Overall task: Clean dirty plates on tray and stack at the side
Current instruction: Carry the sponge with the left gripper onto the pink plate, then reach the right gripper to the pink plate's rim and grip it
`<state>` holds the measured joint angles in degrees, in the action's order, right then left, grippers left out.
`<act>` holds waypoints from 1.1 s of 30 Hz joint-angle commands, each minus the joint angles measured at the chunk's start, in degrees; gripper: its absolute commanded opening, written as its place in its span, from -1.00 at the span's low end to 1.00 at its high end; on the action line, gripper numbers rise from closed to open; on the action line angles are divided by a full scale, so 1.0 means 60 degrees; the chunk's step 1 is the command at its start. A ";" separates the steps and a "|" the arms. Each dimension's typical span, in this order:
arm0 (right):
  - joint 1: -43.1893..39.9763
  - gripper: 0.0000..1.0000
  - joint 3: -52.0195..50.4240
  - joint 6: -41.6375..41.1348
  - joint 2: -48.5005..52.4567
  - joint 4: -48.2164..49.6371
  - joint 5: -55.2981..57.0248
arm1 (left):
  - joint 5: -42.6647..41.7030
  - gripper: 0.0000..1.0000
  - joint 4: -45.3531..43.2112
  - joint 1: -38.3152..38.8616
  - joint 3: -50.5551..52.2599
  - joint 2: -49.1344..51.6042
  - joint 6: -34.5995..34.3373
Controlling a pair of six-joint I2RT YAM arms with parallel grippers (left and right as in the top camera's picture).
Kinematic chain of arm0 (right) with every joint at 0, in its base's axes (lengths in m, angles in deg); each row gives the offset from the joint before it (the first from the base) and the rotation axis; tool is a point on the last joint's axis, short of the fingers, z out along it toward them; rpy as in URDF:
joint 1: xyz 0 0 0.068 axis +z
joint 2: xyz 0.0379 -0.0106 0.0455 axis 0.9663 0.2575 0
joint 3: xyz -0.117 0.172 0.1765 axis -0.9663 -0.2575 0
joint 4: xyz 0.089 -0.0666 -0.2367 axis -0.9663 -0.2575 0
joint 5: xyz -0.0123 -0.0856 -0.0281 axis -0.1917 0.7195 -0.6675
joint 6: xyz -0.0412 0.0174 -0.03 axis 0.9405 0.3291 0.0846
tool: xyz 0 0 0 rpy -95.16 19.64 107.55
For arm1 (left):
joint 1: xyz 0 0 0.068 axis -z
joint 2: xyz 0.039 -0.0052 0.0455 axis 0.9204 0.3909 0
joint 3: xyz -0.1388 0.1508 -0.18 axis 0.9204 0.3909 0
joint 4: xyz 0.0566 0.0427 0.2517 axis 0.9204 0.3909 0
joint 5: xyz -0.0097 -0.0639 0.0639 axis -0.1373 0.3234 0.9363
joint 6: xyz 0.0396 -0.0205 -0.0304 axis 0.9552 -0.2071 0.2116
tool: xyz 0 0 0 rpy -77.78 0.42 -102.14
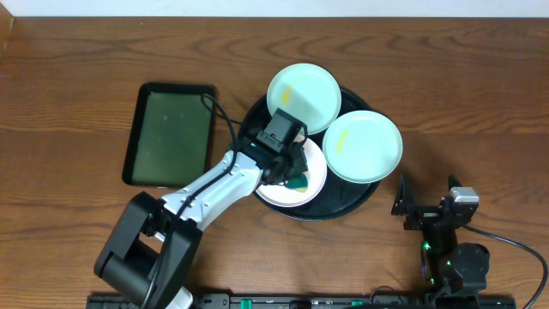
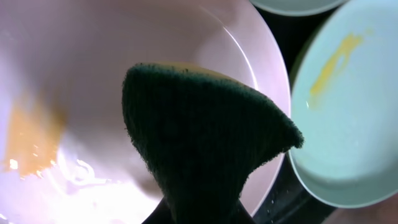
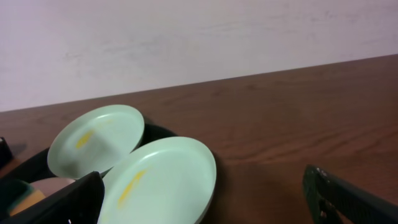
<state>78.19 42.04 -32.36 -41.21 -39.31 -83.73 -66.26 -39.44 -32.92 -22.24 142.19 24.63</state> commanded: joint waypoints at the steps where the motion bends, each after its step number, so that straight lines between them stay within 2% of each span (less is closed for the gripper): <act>1: -0.0076 0.98 -0.0029 0.0066 -0.0015 0.0401 -0.0015 | 0.0211 -0.85 0.0018 -0.0226 0.0011 -0.0200 -0.0153; 4: -0.0073 0.98 -0.0029 -0.1078 -0.0015 0.1056 -0.1049 | 0.0412 -0.85 0.0084 -0.0331 0.0011 -0.0200 -0.0153; 7: -0.0076 0.98 -0.0029 -0.1410 -0.0015 0.1825 -0.1373 | 0.0444 -0.85 0.0127 -0.0419 0.0011 -0.0200 -0.0149; 9: -0.0076 0.99 -0.0029 -0.1727 -0.0018 0.3348 -0.2113 | 0.0441 -0.86 0.0127 -0.0419 0.0011 -0.0200 -0.0153; 11: -0.0076 0.99 -0.0018 -0.1373 -0.0015 0.5625 -0.2670 | 0.0441 -0.85 0.0127 -0.0415 0.0015 -0.0200 -0.0153; 13: -0.0076 0.99 0.0270 -0.0943 -0.0004 0.7275 -0.2135 | 0.0444 -0.85 0.0124 -0.0415 0.0015 -0.0200 -0.0153; 14: -0.0076 0.98 0.0597 -0.0776 0.0007 0.7369 -0.1734 | 0.0448 -0.85 0.0117 -0.0415 0.0015 -0.0200 -0.0153; 16: -0.0076 0.99 0.1672 0.0047 0.0175 0.6499 -0.1428 | 0.0452 -0.86 0.0113 -0.0415 0.0015 -0.0200 -0.0153; 19: -0.0076 0.99 0.4554 0.1643 0.1286 0.2401 -0.1096 | 0.0590 -0.85 0.0120 -0.0415 0.0015 -0.0200 -0.0153; 22: -0.0076 0.99 0.7482 0.2787 0.3362 -0.1880 -0.0291 | 0.0586 -0.85 0.0120 -0.0415 0.0015 -0.0200 -0.0153; 24: -0.0073 0.99 0.9409 0.3311 0.5129 -0.4652 -0.0321 | 0.0590 -0.85 0.0117 -0.0415 0.0015 -0.0200 -0.0153; 26: -0.0073 0.99 1.0910 0.3399 0.6615 -0.6630 -0.1053 | 0.0586 -0.85 0.0117 -0.0415 0.0015 -0.0200 -0.0157; 29: -0.0073 0.99 1.2550 0.3096 0.8429 -0.8276 -0.2728 | 0.0586 -0.85 0.0117 -0.0415 0.0015 -0.0200 -0.0153; 33: -0.0073 0.99 1.3351 0.2248 0.9967 -0.7934 -0.5960 | 0.0586 -0.85 0.0120 -0.0415 0.0015 -0.0200 -0.0157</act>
<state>78.19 119.29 -16.36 14.99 -87.85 -102.46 -63.29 -38.81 -35.17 -22.22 142.19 24.21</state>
